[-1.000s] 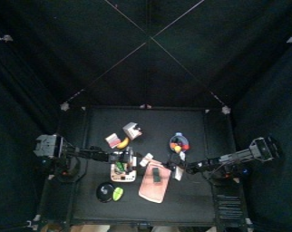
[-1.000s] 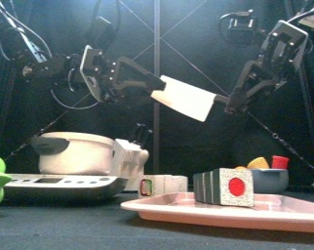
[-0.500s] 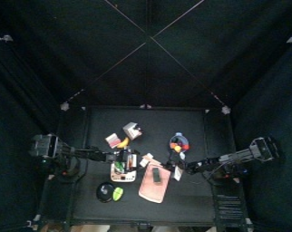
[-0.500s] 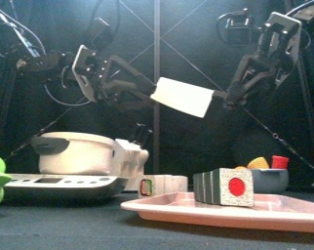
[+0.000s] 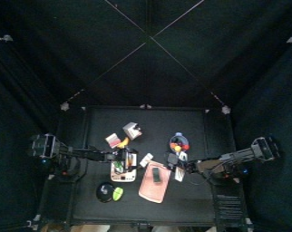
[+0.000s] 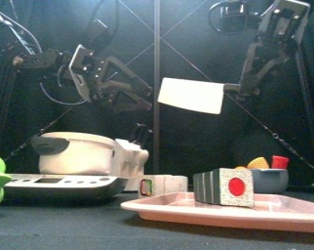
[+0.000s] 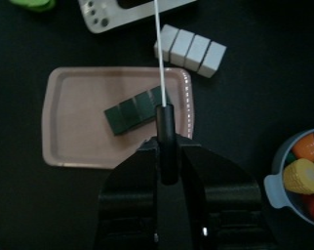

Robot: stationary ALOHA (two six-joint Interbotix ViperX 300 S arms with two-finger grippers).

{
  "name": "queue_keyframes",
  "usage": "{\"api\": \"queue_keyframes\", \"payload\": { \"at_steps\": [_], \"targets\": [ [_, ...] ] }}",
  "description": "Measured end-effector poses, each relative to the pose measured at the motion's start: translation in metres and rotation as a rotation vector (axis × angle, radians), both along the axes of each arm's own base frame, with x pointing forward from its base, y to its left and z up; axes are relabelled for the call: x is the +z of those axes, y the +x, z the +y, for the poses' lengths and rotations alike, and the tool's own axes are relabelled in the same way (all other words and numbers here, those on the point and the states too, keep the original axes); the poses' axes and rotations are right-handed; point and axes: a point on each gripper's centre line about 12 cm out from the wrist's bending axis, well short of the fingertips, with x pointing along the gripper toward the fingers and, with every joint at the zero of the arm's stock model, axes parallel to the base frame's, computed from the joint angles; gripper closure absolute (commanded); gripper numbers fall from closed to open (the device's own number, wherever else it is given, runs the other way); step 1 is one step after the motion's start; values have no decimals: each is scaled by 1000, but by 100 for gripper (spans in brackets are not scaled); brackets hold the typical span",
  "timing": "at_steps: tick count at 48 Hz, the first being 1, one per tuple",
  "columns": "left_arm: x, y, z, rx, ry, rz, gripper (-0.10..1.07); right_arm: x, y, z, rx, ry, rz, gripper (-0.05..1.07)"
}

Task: Reorient grip

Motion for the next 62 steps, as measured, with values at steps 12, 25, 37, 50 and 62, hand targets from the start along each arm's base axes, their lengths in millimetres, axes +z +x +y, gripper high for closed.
{"api": "queue_keyframes", "payload": {
  "at_steps": [12,25,37,50,62],
  "targets": [
    [-1,0,0,0,0,5,-3,7,-4,-12,90,-14,21,61],
    [2,7,-7,-20,0,-6,-3,-9,2,-20,106,-76,56,61],
    [-2,19,-12,-30,-13,3,-2,-20,9,-23,134,-137,77,61],
    [-7,23,-12,-8,-140,15,-2,-22,15,-23,146,-156,69,61],
    [-17,25,-13,-30,-132,24,-2,-23,16,-23,145,-156,70,61]
  ]
}}
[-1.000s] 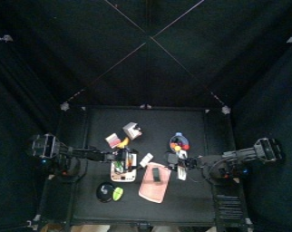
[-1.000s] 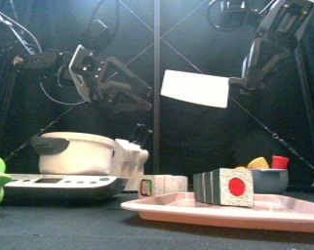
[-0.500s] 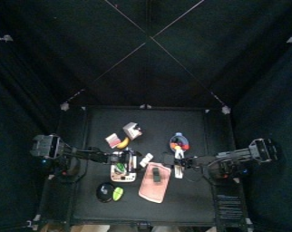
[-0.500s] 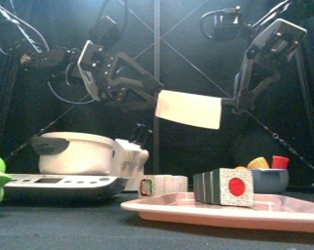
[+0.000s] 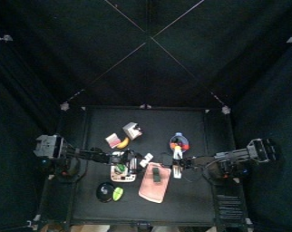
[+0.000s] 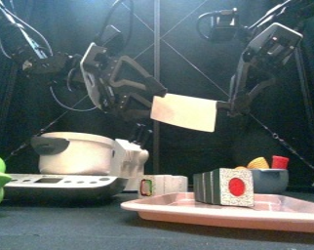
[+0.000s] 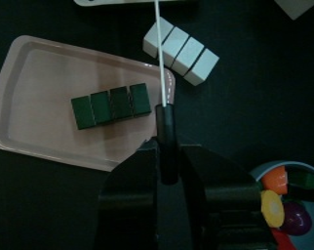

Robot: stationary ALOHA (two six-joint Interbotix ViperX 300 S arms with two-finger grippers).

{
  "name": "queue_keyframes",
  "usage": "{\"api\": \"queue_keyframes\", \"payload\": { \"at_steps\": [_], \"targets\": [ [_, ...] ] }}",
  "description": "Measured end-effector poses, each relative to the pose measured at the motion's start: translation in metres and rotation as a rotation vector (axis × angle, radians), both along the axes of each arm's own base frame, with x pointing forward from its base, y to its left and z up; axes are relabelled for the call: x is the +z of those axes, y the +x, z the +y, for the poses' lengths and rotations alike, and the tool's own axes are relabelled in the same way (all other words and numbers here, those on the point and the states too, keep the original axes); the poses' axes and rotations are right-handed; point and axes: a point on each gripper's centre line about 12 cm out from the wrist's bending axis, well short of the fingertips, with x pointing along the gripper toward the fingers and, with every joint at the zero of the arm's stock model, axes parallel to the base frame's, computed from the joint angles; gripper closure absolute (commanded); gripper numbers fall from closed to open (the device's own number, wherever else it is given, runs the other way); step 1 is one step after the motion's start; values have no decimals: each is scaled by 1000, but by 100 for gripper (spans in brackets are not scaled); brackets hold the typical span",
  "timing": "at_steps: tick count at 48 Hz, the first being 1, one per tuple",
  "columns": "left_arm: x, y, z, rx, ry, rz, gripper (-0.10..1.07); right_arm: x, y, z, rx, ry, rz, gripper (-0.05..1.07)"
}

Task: Reorient grip

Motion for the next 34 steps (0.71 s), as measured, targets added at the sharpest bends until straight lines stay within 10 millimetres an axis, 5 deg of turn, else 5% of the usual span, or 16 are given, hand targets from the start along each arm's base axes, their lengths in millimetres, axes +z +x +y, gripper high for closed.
{"api": "queue_keyframes", "payload": {
  "at_steps": [34],
  "targets": [
    [-7,1,7,10,15,15,51,-8,3,1,-2,2,26,61]
  ]
}}
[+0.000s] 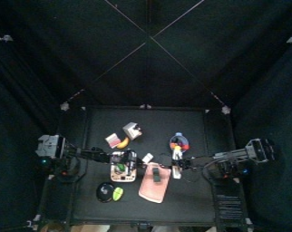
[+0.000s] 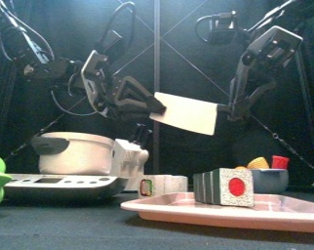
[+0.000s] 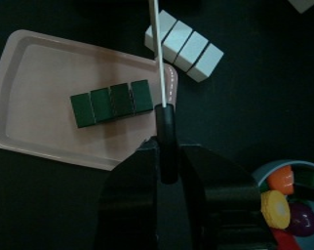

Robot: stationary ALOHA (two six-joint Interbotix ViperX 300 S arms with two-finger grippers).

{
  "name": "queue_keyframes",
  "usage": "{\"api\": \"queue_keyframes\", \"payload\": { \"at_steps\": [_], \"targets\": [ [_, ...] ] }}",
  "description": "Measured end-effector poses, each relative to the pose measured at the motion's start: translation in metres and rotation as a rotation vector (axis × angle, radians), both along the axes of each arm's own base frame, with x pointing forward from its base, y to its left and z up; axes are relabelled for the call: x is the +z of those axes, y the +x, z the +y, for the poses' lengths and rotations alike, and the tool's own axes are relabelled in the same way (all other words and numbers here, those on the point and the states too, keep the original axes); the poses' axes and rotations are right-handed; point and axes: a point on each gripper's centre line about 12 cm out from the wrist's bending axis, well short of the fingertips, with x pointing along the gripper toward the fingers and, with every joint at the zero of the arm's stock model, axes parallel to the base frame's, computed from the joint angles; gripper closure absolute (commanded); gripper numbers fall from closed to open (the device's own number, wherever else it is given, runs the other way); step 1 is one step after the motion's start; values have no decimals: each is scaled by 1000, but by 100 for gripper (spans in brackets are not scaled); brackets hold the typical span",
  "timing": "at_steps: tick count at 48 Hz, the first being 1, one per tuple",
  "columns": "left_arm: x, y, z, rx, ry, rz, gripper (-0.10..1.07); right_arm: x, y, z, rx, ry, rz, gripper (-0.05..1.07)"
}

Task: Reorient grip

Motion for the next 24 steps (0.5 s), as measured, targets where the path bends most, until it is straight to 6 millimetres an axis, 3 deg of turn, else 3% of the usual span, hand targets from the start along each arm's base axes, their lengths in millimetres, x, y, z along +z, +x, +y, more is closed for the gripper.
{"api": "queue_keyframes", "payload": {
  "at_steps": [9,24],
  "targets": [
    [-2,0,0,-3,5,6,59,-2,1,1,3,-1,6,61],
    [-4,0,-2,-25,24,9,59,-2,1,1,3,1,5,61]
  ]
}}
